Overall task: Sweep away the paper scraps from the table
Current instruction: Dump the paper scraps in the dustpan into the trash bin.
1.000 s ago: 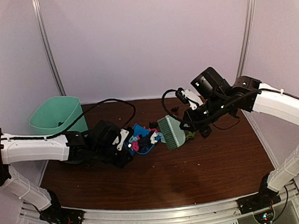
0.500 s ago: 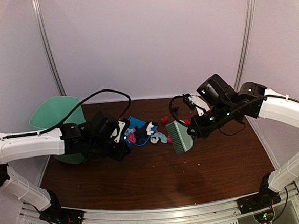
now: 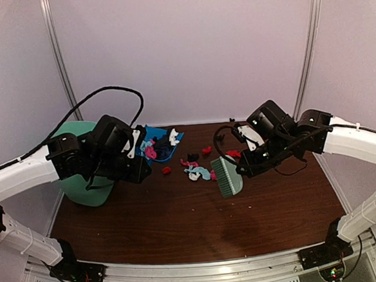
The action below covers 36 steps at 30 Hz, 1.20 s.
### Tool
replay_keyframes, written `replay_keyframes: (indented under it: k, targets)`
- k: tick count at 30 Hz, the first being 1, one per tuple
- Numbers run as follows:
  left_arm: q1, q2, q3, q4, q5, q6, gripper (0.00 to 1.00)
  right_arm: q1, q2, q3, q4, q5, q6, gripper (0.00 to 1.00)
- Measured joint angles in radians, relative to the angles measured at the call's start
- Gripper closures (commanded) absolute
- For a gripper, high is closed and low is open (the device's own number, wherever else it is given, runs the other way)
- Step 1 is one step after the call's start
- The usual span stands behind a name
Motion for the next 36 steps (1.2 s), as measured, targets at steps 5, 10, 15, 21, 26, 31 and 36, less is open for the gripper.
replay_keyframes:
  k: [5, 10, 15, 21, 26, 31, 36]
  targets:
    - [0.031, -0.005, 0.055, -0.096, -0.021, -0.029, 1.0, 0.0, 0.0, -0.016, 0.026, -0.001, 0.011, 1.0]
    - [0.066, -0.047, 0.056, -0.145, -0.031, -0.033, 1.0, 0.0, 0.0, -0.037, 0.048, -0.006, 0.016, 1.0]
    - [0.132, -0.108, 0.064, -0.154, -0.021, -0.011, 1.0, 0.0, 0.0, -0.051, 0.055, -0.006, 0.016, 1.0]
    - [0.18, -0.114, 0.11, -0.171, 0.009, 0.002, 1.0, 0.0, 0.0, -0.069, 0.059, -0.006, 0.016, 1.0]
    - [0.222, -0.107, 0.168, -0.188, 0.038, -0.021, 1.0, 0.0, 0.0, -0.08, 0.066, -0.006, 0.016, 1.0]
    - [0.278, -0.105, 0.226, -0.2, 0.082, -0.056, 1.0, 0.0, 0.0, -0.08, 0.067, -0.006, 0.015, 1.0]
    - [0.36, -0.107, 0.265, -0.196, 0.157, -0.102, 1.0, -0.001, 0.0, -0.08, 0.068, -0.007, 0.011, 1.0]
